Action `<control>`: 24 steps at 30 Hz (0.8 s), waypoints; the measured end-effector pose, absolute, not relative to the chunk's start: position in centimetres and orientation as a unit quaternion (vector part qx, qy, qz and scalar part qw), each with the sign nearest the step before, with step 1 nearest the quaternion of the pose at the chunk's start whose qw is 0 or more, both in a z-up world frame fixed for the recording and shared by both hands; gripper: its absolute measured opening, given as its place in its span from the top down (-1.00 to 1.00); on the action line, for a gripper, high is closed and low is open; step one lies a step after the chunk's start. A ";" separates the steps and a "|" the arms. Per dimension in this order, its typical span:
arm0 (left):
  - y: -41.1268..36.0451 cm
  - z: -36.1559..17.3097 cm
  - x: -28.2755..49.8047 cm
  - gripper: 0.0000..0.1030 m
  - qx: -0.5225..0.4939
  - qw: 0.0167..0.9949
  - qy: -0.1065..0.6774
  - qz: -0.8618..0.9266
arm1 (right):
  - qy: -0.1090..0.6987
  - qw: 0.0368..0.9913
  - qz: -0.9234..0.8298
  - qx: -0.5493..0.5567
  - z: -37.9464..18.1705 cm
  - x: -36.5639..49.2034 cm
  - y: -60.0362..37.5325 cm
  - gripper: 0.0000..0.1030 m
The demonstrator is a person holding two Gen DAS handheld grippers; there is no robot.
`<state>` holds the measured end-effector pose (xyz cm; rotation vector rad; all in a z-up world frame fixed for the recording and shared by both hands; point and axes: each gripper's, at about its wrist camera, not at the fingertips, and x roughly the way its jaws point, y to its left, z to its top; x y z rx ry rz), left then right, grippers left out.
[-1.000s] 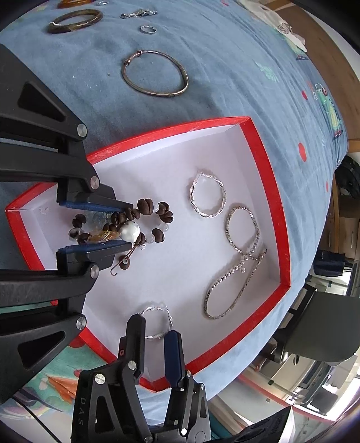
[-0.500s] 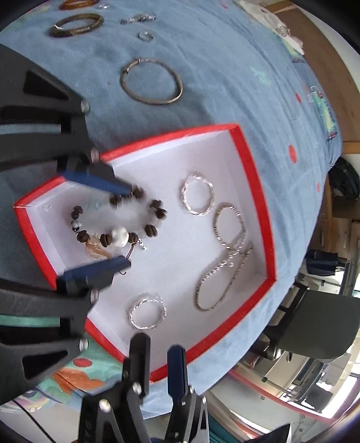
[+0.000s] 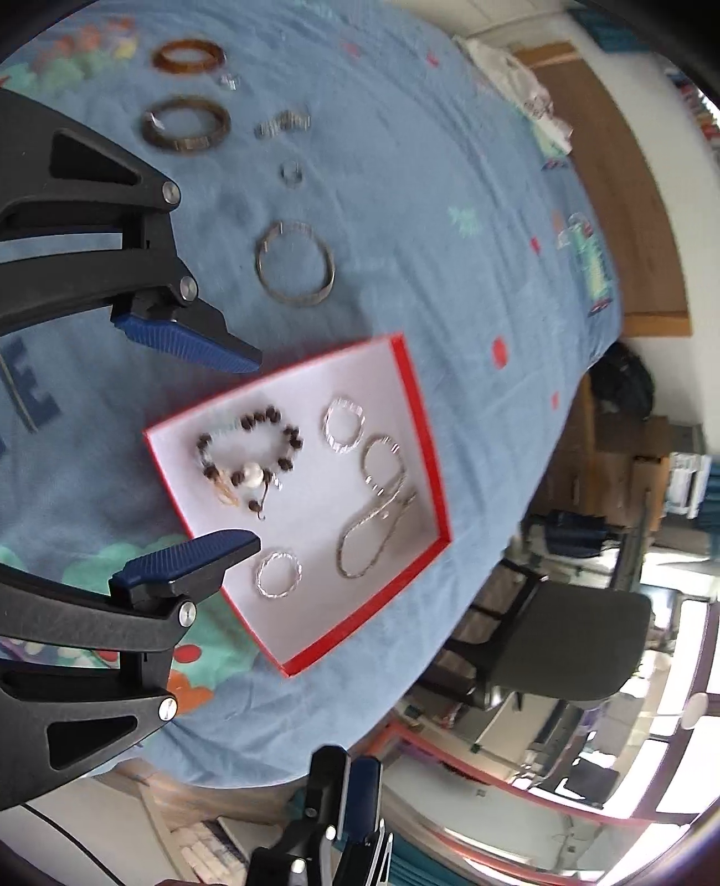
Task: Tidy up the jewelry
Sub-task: 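Lower into the box and open the left tool while the right tool opens, then withdraw both tools from the box back toward the remaining jewelry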
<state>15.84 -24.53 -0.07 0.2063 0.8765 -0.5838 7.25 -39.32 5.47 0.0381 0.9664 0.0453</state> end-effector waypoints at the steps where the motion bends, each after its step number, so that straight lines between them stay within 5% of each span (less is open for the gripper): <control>1: -24.1 0.2 15.5 -0.13 0.096 0.862 0.414 -0.275 | 0.457 0.889 0.019 0.021 6.1 6.7 -39.2 0.25; 8: -19.2 2.6 11.9 -0.16 0.107 0.880 0.390 -0.248 | 0.406 0.914 -0.002 0.028 9.7 3.2 -37.2 0.25; 24: -4.4 7.7 5.5 -0.57 0.078 0.936 0.316 -0.135 | 0.296 0.954 -0.015 0.039 17.5 -2.4 -31.5 0.24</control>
